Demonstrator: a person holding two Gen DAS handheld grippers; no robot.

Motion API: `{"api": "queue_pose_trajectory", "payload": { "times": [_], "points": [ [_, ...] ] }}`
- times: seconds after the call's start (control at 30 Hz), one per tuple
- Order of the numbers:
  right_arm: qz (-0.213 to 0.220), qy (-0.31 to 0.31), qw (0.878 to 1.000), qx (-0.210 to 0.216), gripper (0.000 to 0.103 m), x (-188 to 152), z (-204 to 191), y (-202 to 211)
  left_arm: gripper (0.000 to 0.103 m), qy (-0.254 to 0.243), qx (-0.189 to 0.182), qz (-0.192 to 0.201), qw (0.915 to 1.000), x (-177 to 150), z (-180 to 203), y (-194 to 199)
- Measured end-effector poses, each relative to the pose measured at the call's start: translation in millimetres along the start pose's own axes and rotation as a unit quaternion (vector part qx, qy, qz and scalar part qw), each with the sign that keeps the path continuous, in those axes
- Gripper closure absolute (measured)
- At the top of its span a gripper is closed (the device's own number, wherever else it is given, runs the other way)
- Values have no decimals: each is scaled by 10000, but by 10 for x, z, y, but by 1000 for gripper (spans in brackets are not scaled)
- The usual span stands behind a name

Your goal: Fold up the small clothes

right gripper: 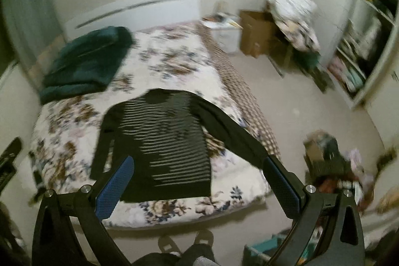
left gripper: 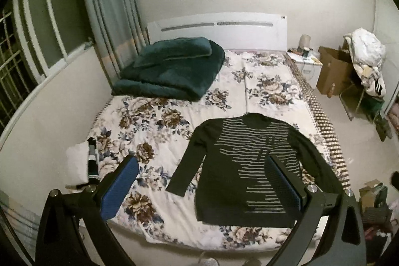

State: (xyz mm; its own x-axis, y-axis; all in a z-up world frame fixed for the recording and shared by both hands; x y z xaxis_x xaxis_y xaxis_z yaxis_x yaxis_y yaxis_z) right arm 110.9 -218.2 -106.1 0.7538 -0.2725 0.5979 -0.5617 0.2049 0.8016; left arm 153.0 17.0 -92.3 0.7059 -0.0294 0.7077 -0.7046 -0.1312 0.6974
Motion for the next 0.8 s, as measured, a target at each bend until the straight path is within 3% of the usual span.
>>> {"api": "queue_pose_trajectory", "payload": {
  "times": [0.13, 0.23, 0.37, 0.5, 0.63, 0.8],
  "points": [
    [-362, -855, 9951, -342, 0, -193, 659, -700, 0, -38, 55, -385, 9992, -166, 77, -697],
    [-718, -1546, 9837, -565, 0, -436, 1296, -1356, 0, -77, 142, -740, 9971, -284, 251, -1215],
    [-1226, -2372, 9603, -812, 0, -856, 2098, -2310, 0, -194, 371, -1147, 9925, -525, 534, -1842],
    [-1751, -3104, 9315, -729, 0, -1305, 2745, -3353, 0, -344, 567, -1548, 9857, -766, 897, -2478],
    [-1940, -3728, 9037, -821, 0, -1703, 3383, -4351, 0, -612, 596, -1914, 9778, -1071, 1314, -3123],
    [-1964, -4031, 8890, -929, 5, -1971, 3917, -5384, 0, -794, 580, -2136, 9720, -1434, 1723, -3800]
  ]
}}
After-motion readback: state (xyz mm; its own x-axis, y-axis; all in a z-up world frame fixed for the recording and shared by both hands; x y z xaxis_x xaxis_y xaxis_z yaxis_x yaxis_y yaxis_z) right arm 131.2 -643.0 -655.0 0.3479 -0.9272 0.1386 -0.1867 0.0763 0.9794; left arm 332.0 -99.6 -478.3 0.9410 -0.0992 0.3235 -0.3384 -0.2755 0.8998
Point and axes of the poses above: each gripper's, at about its wrist camera, not at the fingertips, and y roughly against the way its jaws point, z to its right, x to its top, the point moved 10 cm from there along -y, roughly the way its jaws point
